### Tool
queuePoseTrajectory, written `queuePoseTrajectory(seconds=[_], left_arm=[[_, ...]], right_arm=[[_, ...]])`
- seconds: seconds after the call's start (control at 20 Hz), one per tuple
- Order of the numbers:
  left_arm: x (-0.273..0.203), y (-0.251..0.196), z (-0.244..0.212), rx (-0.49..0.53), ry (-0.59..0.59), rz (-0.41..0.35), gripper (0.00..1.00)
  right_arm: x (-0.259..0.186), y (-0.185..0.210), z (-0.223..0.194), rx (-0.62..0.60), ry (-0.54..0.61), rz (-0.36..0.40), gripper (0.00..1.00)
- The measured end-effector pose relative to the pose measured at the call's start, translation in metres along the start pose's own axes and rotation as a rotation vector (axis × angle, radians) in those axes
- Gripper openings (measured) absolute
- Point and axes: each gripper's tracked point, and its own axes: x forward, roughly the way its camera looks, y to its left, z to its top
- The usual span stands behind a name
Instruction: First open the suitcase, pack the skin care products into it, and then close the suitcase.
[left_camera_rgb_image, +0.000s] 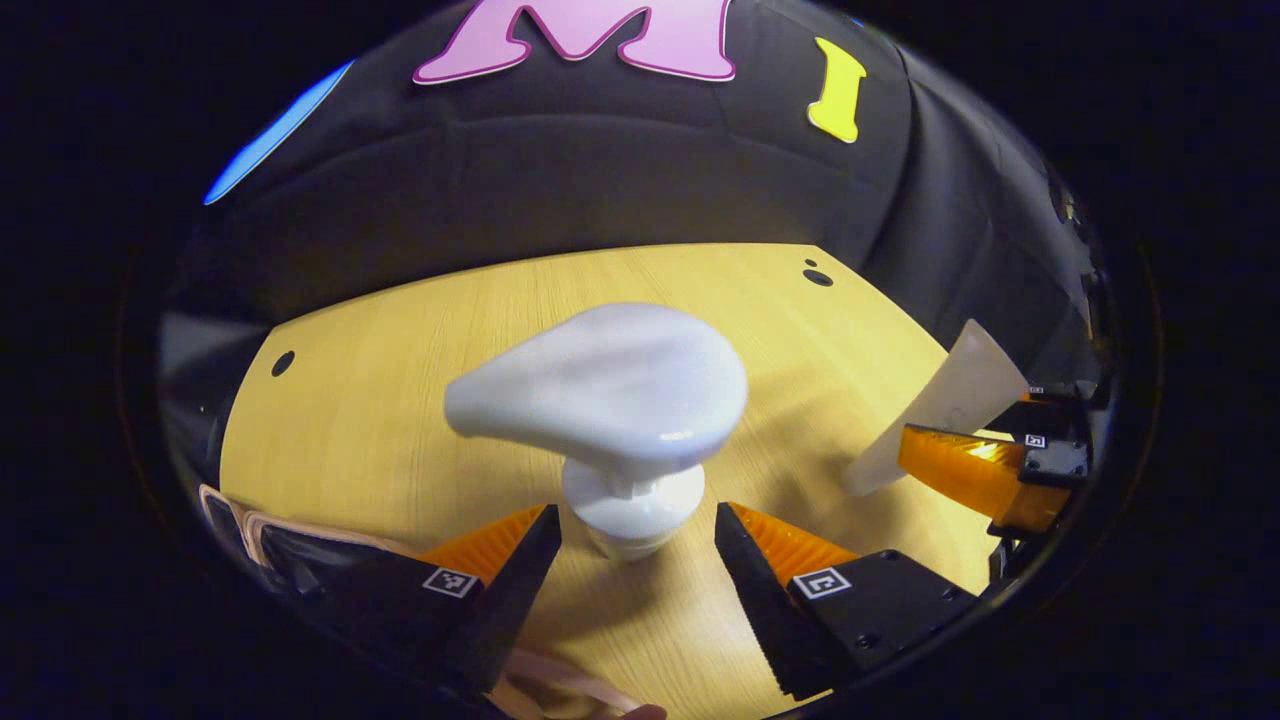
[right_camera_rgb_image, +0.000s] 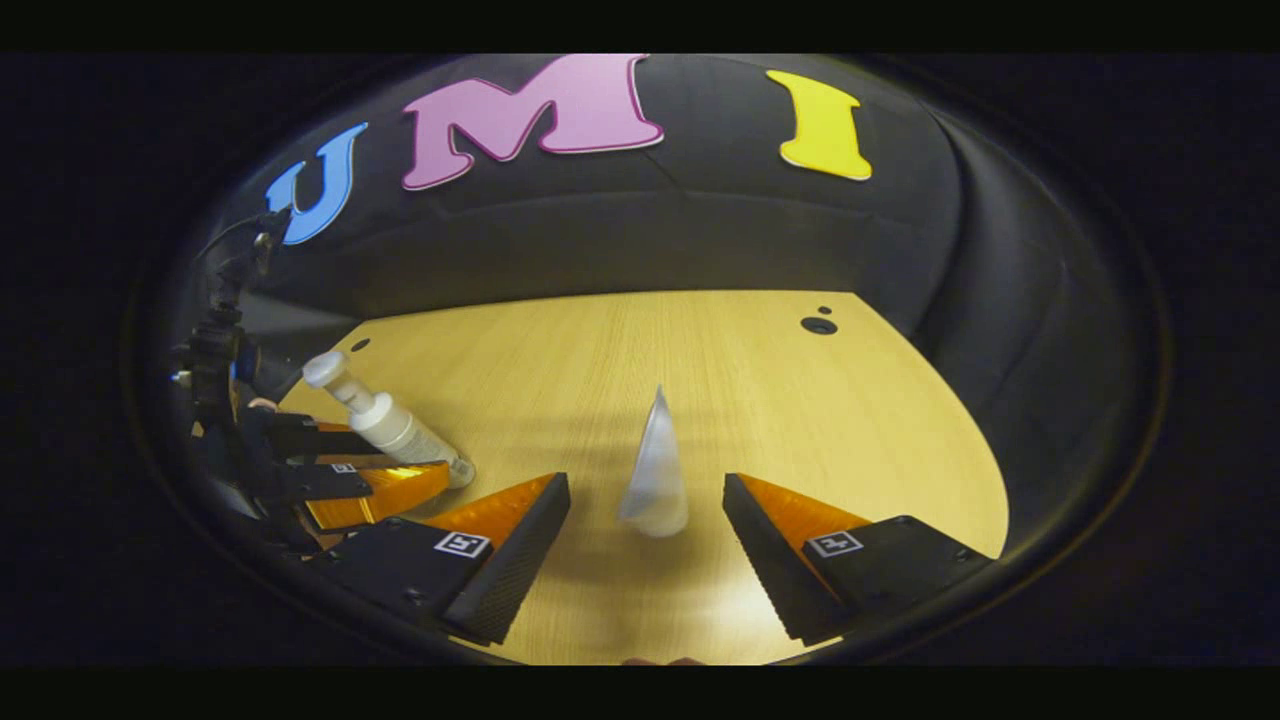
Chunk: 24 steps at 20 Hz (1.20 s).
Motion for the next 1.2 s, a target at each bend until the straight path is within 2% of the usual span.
queuePoseTrajectory(seconds=[0.1, 0.15, 0.2, 0.25, 0.35, 0.4, 0.45, 0.7, 0.8, 0.9, 0.95, 1.05, 1.2], left_arm=[[0.008, -0.006, 0.000, -0.007, 0.015, 0.003, 0.93], [0.029, -0.007, -0.002, 0.000, 0.028, 0.014, 0.87], [0.009, -0.015, 0.003, 0.012, 0.040, 0.001, 0.66], [0.015, -0.021, 0.005, 0.024, 0.059, -0.022, 0.60], [0.012, -0.024, 0.001, 0.054, 0.099, -0.035, 0.56], [0.005, -0.024, 0.002, 0.059, 0.097, -0.042, 0.55], [-0.007, -0.025, -0.003, 0.061, 0.104, -0.059, 0.55], [-0.089, -0.027, -0.017, 0.074, 0.194, -0.182, 0.56], [-0.129, -0.014, -0.018, 0.122, 0.213, -0.191, 0.55], [-0.161, 0.011, -0.025, 0.148, 0.262, -0.150, 0.55], [-0.176, 0.028, -0.031, 0.139, 0.300, -0.103, 0.55], [-0.199, 0.067, -0.054, 0.067, 0.415, 0.018, 0.55], [-0.202, 0.101, -0.088, -0.025, 0.546, 0.069, 0.55]], right_arm=[[0.018, -0.006, -0.006, 0.023, 0.026, -0.014, 0.99], [0.025, -0.006, -0.010, 0.042, 0.046, -0.007, 0.89], [0.038, -0.012, -0.018, 0.061, 0.073, -0.021, 0.82], [0.032, -0.014, -0.008, 0.088, 0.050, -0.021, 0.39], [0.045, -0.011, -0.012, 0.138, 0.098, 0.020, 0.26], [0.045, -0.014, -0.010, 0.153, 0.107, 0.013, 0.41], [0.044, -0.017, -0.008, 0.157, 0.109, 0.016, 0.34], [0.012, -0.015, 0.000, 0.146, 0.083, 0.091, 0.33], [-0.020, -0.015, -0.003, 0.142, 0.065, 0.108, 0.33], [-0.042, -0.018, -0.006, 0.124, 0.051, 0.113, 0.33], [-0.048, -0.019, -0.007, 0.113, 0.047, 0.114, 0.34], [-0.058, -0.018, -0.007, 0.103, 0.035, 0.126, 0.33], [-0.067, -0.005, -0.008, 0.136, 0.022, 0.163, 0.33]])
